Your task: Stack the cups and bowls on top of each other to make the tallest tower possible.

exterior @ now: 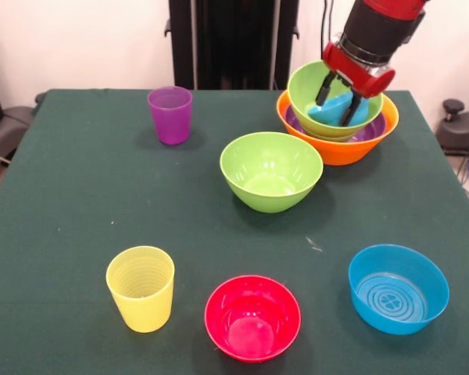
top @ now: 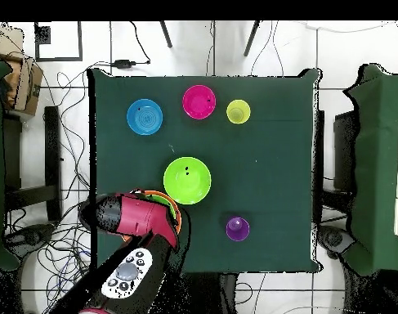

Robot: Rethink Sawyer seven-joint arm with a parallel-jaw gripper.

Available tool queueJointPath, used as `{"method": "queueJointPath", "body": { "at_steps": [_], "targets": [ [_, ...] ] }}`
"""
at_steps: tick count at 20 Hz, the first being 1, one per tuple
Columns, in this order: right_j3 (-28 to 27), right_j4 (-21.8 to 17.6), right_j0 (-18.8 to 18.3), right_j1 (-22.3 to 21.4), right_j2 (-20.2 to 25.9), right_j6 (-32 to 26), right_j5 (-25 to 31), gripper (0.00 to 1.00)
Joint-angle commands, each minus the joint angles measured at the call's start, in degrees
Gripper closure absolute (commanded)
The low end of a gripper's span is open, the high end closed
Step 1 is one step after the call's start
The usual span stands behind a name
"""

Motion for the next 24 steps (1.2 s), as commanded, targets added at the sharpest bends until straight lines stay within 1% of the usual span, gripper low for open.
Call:
{"method": "queueJointPath", "body": {
  "at_steps": [1,3,4,7,8,16,24],
  "targets": [
    [-2.5,2.6,0.8,3.9,5.1,11.5,-4.0,0.0],
    [-2.5,2.6,0.9,4.0,5.1,11.1,-3.9,0.0],
    [-2.6,3.2,1.7,4.3,4.2,11.8,-4.6,1.0],
    [-2.9,2.6,1.8,4.4,4.0,10.7,-4.4,1.0],
    [-2.7,2.7,1.0,4.0,4.9,9.8,-3.6,1.0],
    [-2.2,3.1,1.6,2.6,4.3,10.0,-1.8,1.0],
    [-0.8,1.9,1.4,-1.2,3.2,8.7,1.9,1.0]
  ]
}}
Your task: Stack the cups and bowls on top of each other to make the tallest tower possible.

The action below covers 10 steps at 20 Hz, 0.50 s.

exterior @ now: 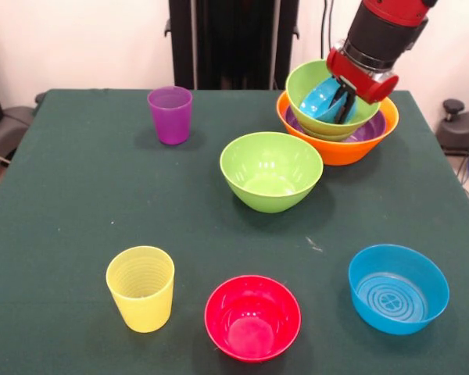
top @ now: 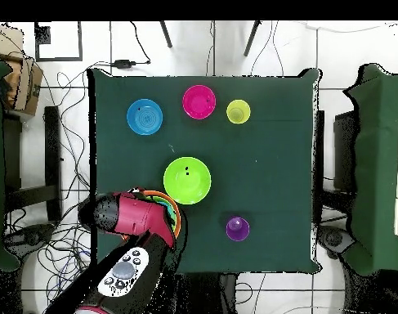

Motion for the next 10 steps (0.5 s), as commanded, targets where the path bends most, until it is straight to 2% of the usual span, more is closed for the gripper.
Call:
{"method": "queueJointPath", "body": {
  "at_steps": [1,10],
  "targets": [
    [-0.2,0.3,0.4,-2.4,3.4,8.5,3.4,1.0],
    [1.4,-1.0,-1.8,-5.4,3.6,5.8,4.7,1.0]
  ]
}}
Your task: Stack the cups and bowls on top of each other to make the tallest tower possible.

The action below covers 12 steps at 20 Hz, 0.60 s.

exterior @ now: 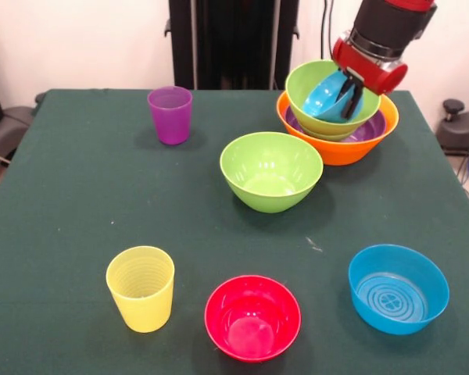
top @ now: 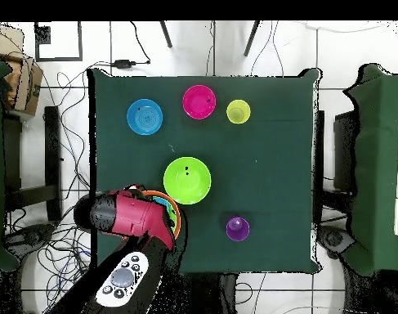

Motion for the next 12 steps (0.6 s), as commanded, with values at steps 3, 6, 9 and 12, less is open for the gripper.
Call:
{"method": "queueJointPath", "body": {
  "at_steps": [3,6,9,12],
  "targets": [
    [2.1,-1.6,-2.1,-3.7,3.6,5.1,4.9,1.0],
    [2.8,-2.0,-3.0,-3.7,4.3,4.2,3.7,1.0],
    [4.2,-2.8,-4.2,-4.3,4.6,3.0,2.4,1.0],
    [5.4,-3.5,-5.5,-5.0,5.0,1.8,1.4,1.0]
  ]
}}
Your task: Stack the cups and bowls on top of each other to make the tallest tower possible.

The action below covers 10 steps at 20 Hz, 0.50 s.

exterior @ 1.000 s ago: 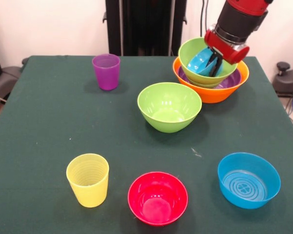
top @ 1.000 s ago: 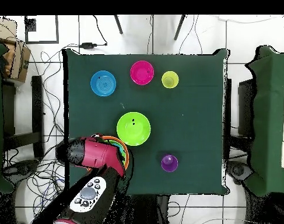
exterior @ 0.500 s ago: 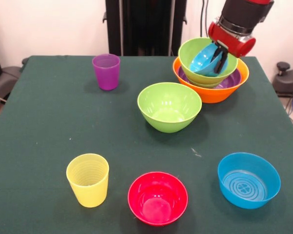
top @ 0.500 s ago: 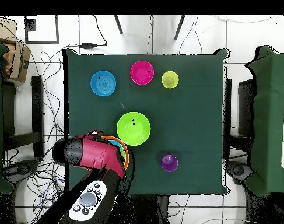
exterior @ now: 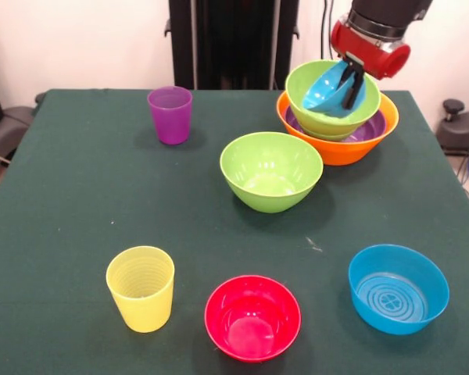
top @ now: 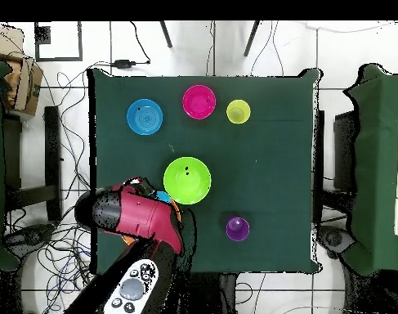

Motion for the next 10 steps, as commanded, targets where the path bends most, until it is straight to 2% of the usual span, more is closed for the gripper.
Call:
{"method": "queueJointPath", "body": {
  "at_steps": [1,10],
  "targets": [
    [5.3,-3.6,-3.6,-0.9,5.2,1.6,0.9,1.0],
    [7.7,-4.7,-5.7,-1.5,6.3,0.9,-2.2,1.0]
  ]
}}
